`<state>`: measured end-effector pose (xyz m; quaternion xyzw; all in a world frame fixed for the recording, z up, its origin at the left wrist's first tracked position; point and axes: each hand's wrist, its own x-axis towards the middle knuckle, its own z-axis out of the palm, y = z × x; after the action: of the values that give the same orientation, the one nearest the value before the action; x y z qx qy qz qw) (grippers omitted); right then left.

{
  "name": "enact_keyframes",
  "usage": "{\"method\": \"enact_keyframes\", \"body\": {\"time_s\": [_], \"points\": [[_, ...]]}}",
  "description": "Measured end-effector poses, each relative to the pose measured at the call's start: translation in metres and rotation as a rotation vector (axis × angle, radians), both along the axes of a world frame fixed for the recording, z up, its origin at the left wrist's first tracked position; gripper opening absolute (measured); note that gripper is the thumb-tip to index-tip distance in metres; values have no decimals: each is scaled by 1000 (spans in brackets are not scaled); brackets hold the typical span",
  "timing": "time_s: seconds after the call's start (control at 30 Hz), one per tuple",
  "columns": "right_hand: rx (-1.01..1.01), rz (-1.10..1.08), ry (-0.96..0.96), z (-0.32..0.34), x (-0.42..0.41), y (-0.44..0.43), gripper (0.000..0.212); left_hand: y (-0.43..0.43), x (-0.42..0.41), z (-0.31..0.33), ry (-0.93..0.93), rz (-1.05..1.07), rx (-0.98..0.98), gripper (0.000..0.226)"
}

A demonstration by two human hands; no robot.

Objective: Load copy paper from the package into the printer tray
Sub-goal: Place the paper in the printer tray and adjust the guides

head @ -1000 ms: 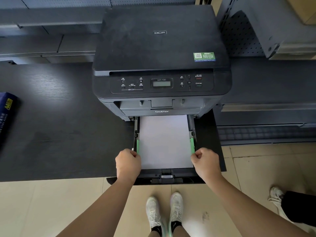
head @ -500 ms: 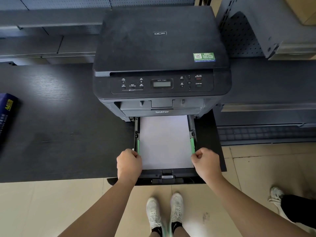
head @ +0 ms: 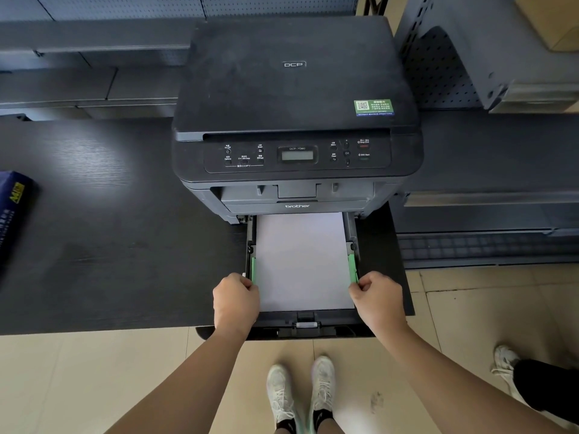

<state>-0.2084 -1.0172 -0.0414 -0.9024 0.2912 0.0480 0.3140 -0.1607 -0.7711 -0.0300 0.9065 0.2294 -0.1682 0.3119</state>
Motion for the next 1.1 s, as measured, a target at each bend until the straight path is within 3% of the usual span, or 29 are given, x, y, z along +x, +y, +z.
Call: {"method": "enact_keyframes", "body": {"time_s": [0.5, 0.77, 0.87, 1.0, 1.1], "points": [[-47, 45, -9, 1, -3, -2, 18, 3, -1, 5, -12, -21, -21, 8], [-5, 47, -124, 33, -45, -42, 37, 46, -23, 46, -208, 56, -144, 15], [103, 55, -83, 42, -73, -55, 53, 72, -50, 38, -213, 37, -213, 33], [269, 104, 36, 35, -106, -59, 88, 91, -89, 24, -163, 0, -317, 90], [344, 32, 66, 22, -116, -51, 97, 84, -105, 14, -132, 13, -336, 103]]}}
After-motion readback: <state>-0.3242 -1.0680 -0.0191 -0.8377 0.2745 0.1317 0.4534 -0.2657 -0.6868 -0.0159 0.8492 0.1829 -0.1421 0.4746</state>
